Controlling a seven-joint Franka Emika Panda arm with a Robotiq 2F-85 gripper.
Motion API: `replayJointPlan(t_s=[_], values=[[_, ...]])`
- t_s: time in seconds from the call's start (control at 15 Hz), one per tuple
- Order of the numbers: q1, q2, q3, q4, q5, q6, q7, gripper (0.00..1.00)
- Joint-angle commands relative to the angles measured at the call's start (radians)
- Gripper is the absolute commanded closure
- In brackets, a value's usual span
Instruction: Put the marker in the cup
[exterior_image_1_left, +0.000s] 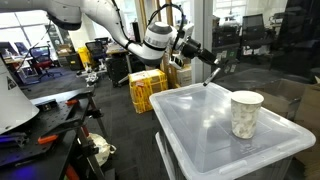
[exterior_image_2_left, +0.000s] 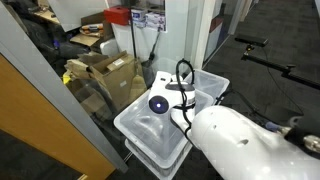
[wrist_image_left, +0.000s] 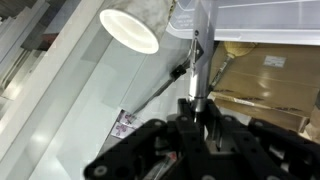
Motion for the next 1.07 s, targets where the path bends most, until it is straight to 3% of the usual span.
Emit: replayJointPlan(t_s=[0.0, 0.13, 0.27, 1.0], values=[[0.058, 0.070, -0.064, -0.045, 0.035, -0.007, 0.051, 0.95], [0.070, 0.097, -0.082, -0.062, 0.047, -0.006, 0.060, 0.95], [0.071, 0.056, -0.096, -0.105, -0.080, 0.001, 0.158, 0.95], [0.046, 0.057, -0.162, -0.176, -0.352, 0.017, 0.410, 0.95]])
